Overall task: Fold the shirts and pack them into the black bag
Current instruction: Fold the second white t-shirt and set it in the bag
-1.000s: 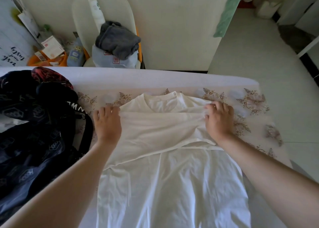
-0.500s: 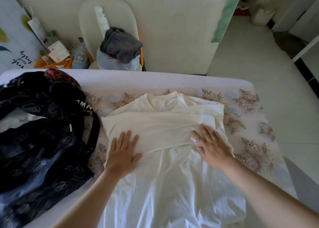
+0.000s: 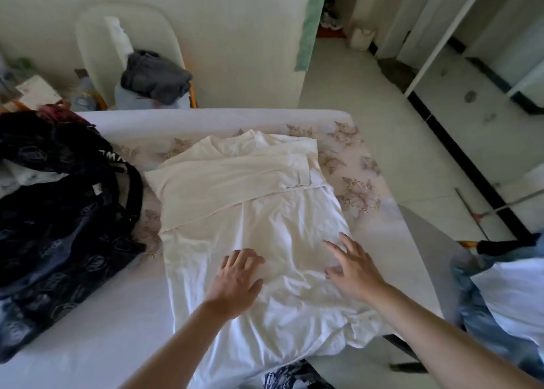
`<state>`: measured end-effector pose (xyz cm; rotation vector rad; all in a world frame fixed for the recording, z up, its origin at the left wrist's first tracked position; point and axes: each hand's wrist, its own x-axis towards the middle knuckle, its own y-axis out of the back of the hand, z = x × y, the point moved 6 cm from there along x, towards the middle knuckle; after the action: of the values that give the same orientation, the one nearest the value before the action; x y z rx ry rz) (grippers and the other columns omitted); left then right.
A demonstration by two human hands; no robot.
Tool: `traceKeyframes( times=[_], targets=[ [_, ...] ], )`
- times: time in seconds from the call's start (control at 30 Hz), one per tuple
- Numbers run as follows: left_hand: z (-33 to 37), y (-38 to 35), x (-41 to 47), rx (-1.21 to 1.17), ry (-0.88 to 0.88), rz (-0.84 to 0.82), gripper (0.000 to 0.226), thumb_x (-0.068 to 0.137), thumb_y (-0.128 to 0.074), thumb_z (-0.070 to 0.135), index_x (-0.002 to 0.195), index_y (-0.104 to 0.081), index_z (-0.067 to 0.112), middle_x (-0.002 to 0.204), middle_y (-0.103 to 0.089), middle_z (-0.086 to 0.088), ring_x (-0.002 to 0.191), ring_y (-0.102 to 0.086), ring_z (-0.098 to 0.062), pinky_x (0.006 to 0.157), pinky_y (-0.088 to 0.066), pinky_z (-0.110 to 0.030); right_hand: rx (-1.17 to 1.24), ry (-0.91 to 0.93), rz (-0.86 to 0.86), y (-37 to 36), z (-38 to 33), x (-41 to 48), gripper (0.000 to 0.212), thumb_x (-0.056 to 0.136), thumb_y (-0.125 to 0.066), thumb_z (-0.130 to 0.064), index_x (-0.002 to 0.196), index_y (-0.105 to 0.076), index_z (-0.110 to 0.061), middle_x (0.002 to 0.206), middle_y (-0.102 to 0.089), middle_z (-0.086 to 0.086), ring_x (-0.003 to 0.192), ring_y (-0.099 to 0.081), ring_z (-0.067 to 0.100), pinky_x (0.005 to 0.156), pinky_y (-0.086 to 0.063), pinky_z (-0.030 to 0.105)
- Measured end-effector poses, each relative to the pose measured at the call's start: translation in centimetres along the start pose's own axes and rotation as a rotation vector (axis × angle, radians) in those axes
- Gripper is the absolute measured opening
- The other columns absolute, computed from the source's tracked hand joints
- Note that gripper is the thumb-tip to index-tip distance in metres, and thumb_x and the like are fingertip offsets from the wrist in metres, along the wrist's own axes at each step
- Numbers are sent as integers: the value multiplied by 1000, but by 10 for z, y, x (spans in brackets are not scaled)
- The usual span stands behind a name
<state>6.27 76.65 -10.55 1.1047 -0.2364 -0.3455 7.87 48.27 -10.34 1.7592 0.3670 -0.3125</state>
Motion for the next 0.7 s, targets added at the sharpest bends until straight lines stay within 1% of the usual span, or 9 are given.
traceKeyframes(
  times=[0.1, 0.23, 0.3, 0.37, 0.43, 0.47, 0.57, 0.63, 0.7],
  targets=[
    [51, -22, 10, -23, -49, -107, 51, 84, -55, 43, 133, -46, 31, 140, -42, 5, 129, -40, -20, 106, -38, -38, 114, -120, -37, -12, 26, -39, 74, 91, -55, -45, 154, -16, -45, 162, -9, 4, 148, -17, 30, 113, -32, 46],
    [94, -52, 13, -26, -11, -308, 73, 92, -53, 48, 152, -18, 28, 156, -22, 5, 142, -24, -19, 116, -25, -38, 248, -176, -15, -16, 40, -71, 80, 89, -53, -16, 155, -17, -44, 130, -45, 6, 119, -53, 31, 97, -47, 39],
    [106, -57, 14, -57, 8, -348, 82, 91, -54, 53, 155, -11, 26, 159, -19, 5, 144, -21, -19, 117, -23, -39, 299, -140, -29, -13, 35, -72, 76, 88, -46, -5, 152, -27, -43, 139, -52, 3, 125, -53, 25, 100, -47, 35],
    [116, -54, 18, -74, -9, -339, 85, 88, -55, 59, 155, -14, 27, 158, -20, 5, 144, -23, -19, 117, -22, -38, 332, -96, -14, -2, 25, -66, 66, 87, -42, -1, 140, -50, -39, 139, -56, -5, 124, -55, 17, 94, -47, 26],
    [125, -43, 25, -103, -33, -319, 87, 81, -58, 68, 151, -21, 31, 152, -27, 8, 140, -29, -17, 115, -26, -37, 430, -95, 2, 15, 11, -56, 50, 87, -45, -4, 118, -68, -36, 126, -65, -9, 113, -62, 12, 86, -49, 22],
    [128, -38, 29, -143, -22, -334, 89, 76, -59, 73, 148, -23, 35, 148, -32, 10, 137, -34, -15, 113, -30, -37, 483, -93, 8, 24, 2, -50, 46, 87, -47, -5, 112, -72, -33, 121, -68, -10, 111, -63, 11, 89, -51, 23],
    [129, -24, 40, -387, 165, -436, 104, 63, -65, 80, 146, -14, 42, 135, -51, 9, 123, -51, -16, 99, -45, -35, 533, -84, -25, 47, -20, -28, 47, 88, -47, -2, 121, -71, -25, 123, -68, -8, 116, -61, 10, 101, -48, 26],
    [121, -17, 48, -482, 300, -429, 112, 63, -70, 74, 150, -8, 39, 134, -56, 2, 120, -55, -20, 90, -45, -31, 491, -22, -60, 60, -36, -14, 60, 86, -42, 7, 132, -64, -24, 110, -68, -6, 103, -63, 9, 88, -48, 14],
    [109, -11, 53, -513, 388, -393, 107, 65, -77, 65, 148, -22, 28, 133, -55, 0, 117, -56, -20, 81, -43, -27, 441, 46, -42, 75, -49, 0, 63, 84, -43, 9, 133, -63, -25, 96, -66, -5, 86, -60, 8, 66, -41, 6]
  ],
)
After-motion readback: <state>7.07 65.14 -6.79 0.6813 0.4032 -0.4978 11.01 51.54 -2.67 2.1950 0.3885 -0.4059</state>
